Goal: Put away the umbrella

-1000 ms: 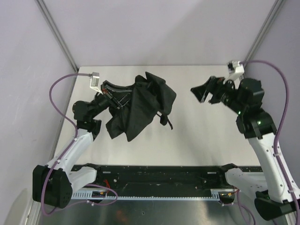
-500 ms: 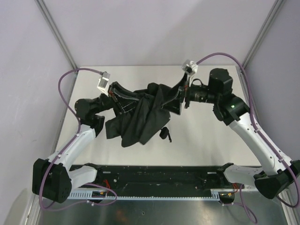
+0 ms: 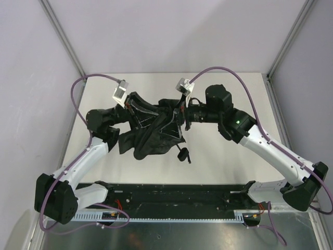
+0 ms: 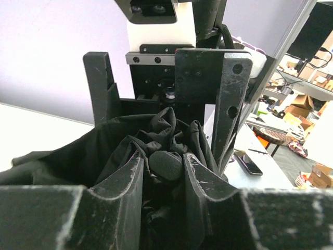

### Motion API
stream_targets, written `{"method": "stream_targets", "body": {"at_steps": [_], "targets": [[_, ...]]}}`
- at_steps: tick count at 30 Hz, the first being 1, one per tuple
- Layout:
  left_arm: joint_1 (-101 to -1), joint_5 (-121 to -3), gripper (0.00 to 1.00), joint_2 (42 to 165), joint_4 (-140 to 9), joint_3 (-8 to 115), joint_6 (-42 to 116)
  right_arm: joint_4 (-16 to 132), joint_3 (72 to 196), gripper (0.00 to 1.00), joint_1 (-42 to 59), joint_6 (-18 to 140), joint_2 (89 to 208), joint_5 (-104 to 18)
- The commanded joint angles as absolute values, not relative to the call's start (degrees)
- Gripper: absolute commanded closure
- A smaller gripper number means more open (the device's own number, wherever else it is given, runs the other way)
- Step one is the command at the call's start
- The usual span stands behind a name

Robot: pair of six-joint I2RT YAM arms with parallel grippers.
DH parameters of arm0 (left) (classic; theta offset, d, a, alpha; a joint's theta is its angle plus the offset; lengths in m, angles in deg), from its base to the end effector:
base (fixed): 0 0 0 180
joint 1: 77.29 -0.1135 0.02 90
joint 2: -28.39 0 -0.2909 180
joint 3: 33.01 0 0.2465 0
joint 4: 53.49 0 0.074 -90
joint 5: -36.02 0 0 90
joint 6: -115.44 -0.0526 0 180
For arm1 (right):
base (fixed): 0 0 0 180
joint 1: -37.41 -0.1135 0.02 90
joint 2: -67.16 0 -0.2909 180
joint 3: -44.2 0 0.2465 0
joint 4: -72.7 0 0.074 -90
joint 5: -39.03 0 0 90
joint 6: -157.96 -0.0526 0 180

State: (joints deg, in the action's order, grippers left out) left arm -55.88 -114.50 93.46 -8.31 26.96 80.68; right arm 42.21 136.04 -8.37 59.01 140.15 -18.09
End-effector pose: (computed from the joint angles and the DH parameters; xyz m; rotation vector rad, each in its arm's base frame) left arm 0.1875 -0.1227 0.4197 0.8068 1.1738 -1.5900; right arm 0.1775 0.2234 0.4475 -1.0059 1.6137 1.1771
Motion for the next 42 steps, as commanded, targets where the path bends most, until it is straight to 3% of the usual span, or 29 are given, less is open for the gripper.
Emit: {"method": "stream_targets", "body": {"at_steps": [1, 12, 15, 17, 22, 26, 30, 32, 34, 38, 40, 42], "targets": [[-52.87, -110.59, 1.0, 91.77, -2.87, 31.91, 82.71, 45.08, 137.31, 0.01, -10.13, 59.47, 142.09, -25.0], [-48.34, -103.93, 1.0, 89.05, -1.14, 32.19, 83.36, 53.23, 132.94, 0.01, -13.2, 56.37, 145.6, -23.84], [-48.02, -103.69, 1.0, 88.47, -0.63, 32.19, 83.25, 56.64, 130.95, 0.06, -13.28, 55.45, 144.92, -21.58], [-47.96, -103.39, 1.0, 88.17, -0.41, 32.15, 83.16, 58.84, 129.89, 0.15, -13.34, 54.77, 144.34, -19.78], [-47.59, -102.87, 1.0, 88.01, -0.13, 31.87, 82.75, 62.27, 127.47, 0.52, -13.66, 54.17, 143.81, -16.08], [-47.01, -103.02, 1.0, 87.51, -0.05, 31.61, 81.67, 62.38, 126.31, 0.9, -13.8, 55.46, 143.5, -14.27], [-46.81, -103.38, 0.98, 86.95, -0.07, 31.11, 80.59, 60.37, 125.05, 0.99, -14.09, 58.09, 141.6, -16.04], [-46.95, -103.49, 0.82, 86.86, -0.09, 30.87, 80.29, 60.15, 123.16, 1.0, -14.05, 58.22, 139.18, -18.16], [-47.47, -103.19, 0.55, 86.71, -0.19, 30.2, 80.42, 61.08, 120.43, 1.0, -13.38, 57.15, 136.21, -19.67], [-50.09, -102.3, 0.11, 86.63, -1.39, 28.45, 81.47, 60.98, 115.58, 1.0, -10.83, 55.02, 130.89, -20.57], [-52.3, -102.65, 0.03, 87.05, -2.36, 28.21, 82.65, 59.58, 113.78, 1.0, -10.09, 54.77, 128.77, -22.21], [-55.27, -103.11, 0.01, 87.81, -3.98, 28.3, 84.59, 56.92, 112.52, 1.0, -8.61, 54.38, 126.77, -23.9]]}}
